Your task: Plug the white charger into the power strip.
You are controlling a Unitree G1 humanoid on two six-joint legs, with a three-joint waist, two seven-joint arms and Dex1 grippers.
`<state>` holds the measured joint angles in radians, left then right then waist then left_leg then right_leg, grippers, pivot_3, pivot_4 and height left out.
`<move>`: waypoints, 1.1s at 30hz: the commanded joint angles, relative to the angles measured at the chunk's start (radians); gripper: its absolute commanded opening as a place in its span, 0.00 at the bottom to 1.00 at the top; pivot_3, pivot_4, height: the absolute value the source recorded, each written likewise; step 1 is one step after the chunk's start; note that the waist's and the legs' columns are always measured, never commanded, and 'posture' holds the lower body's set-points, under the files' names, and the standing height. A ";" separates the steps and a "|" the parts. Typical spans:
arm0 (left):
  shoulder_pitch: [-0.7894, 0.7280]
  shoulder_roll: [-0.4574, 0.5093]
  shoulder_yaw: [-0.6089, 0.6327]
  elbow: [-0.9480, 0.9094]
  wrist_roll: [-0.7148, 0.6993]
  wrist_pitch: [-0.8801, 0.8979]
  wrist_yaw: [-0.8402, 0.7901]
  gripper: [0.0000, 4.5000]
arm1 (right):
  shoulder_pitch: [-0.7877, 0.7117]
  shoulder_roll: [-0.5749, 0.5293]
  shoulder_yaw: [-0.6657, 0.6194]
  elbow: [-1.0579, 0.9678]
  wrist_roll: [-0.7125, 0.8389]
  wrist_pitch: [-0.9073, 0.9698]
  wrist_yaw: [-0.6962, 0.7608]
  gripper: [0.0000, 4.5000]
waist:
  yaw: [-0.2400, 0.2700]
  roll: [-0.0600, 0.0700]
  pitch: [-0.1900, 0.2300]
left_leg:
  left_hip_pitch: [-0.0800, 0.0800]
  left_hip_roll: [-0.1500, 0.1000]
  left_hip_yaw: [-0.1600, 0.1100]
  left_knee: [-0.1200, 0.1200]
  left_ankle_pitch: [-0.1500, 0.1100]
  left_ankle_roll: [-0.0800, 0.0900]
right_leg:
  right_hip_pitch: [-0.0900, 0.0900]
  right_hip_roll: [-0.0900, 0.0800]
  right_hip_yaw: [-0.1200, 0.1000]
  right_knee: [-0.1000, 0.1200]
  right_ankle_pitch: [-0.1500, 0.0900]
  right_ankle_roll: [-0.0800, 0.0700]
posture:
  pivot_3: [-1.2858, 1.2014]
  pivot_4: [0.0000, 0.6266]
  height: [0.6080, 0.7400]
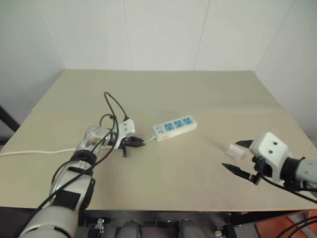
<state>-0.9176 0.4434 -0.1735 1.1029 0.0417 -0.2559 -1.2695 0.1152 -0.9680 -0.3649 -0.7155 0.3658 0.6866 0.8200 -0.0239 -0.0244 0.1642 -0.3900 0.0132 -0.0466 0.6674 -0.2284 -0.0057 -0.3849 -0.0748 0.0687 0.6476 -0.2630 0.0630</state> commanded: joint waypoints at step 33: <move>0.535 0.166 0.144 -0.938 -0.295 0.393 0.065 0.84 | -0.115 0.050 0.166 0.047 -0.053 -0.025 -0.072 1.00 | 0.009 -0.001 0.001 | -0.003 0.000 0.001 -0.007 0.000 0.000 | -0.004 -0.001 0.000 -0.004 0.003 -0.009 | 0.52 0.24 1.00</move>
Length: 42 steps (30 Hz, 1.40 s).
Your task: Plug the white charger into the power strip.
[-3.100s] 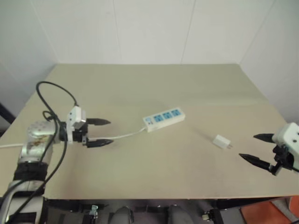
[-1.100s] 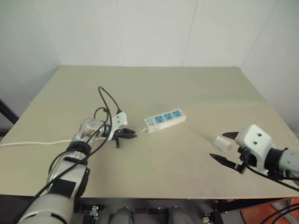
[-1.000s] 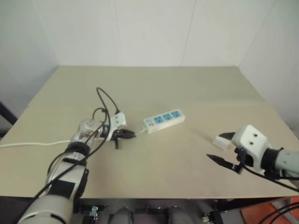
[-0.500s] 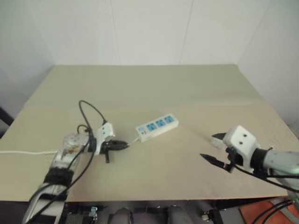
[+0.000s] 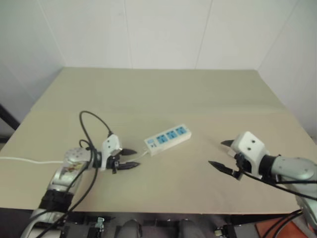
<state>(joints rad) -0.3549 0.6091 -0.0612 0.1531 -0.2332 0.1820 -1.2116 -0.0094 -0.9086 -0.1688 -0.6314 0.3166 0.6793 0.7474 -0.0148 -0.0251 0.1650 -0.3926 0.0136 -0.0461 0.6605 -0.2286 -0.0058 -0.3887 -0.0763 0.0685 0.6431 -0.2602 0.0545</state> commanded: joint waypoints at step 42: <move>-0.133 -0.317 -0.022 0.392 0.063 -0.398 0.183 1.00 | 0.046 0.008 -0.024 -0.103 0.001 0.040 -0.090 1.00 | 0.002 0.000 0.000 | 0.000 -0.001 -0.001 0.000 0.000 0.000 | 0.001 0.000 0.000 -0.001 0.001 0.000 | 0.52 0.24 1.00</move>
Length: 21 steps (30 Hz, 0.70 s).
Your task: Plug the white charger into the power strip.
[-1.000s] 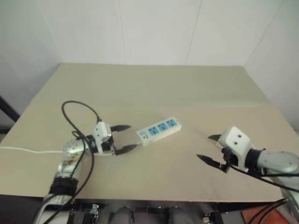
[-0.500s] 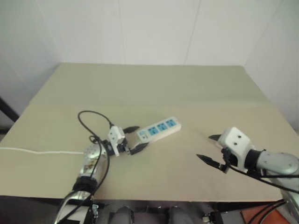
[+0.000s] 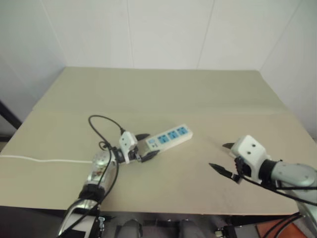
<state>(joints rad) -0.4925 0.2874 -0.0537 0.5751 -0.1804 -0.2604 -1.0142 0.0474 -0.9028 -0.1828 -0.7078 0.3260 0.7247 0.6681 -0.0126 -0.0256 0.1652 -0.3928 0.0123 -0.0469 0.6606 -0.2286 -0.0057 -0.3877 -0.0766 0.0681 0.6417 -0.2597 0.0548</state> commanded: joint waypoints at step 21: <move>0.007 0.054 -0.083 -0.091 -0.007 0.093 -0.146 0.72 | -0.079 -0.154 -0.053 -0.009 0.059 0.167 0.098 1.00 | 0.000 0.001 0.000 | 0.000 0.000 0.000 0.000 0.000 0.000 | 0.000 0.000 0.000 0.000 0.000 0.000 | 0.52 0.24 1.00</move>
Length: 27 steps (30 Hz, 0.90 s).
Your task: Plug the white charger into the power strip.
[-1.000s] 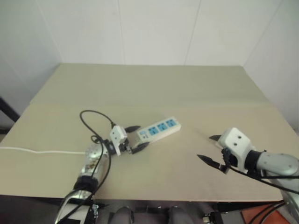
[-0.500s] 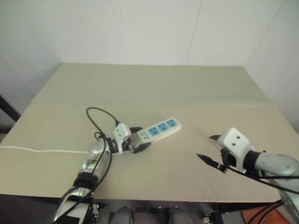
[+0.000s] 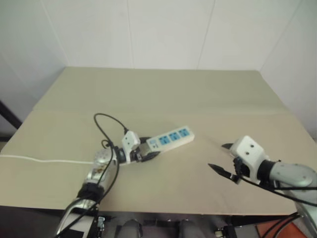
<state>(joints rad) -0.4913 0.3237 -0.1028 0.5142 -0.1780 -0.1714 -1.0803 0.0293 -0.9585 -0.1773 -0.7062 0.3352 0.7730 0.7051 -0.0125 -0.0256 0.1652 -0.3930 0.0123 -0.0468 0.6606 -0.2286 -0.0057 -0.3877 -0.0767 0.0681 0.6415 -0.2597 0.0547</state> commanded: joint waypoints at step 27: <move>-0.042 0.036 -0.067 0.010 -0.040 -0.036 -0.298 0.72 | -1.164 -0.072 1.018 0.888 -0.440 0.302 0.657 1.00 | -0.002 0.005 0.002 | -0.017 0.000 0.000 0.003 0.000 0.000 | -0.020 -0.001 -0.001 0.005 0.001 -0.002 | 0.52 0.24 1.00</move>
<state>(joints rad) -0.5449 0.3617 -0.1580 0.5493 -0.2237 -0.2078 -1.3798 -1.1233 -1.0288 0.8481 0.1699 -0.0699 1.0757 1.3532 -0.0150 -0.0208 0.1668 -0.4099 0.0120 -0.0471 0.6633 -0.2284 -0.0058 -0.4079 -0.0772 0.0670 0.6468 -0.2591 0.0532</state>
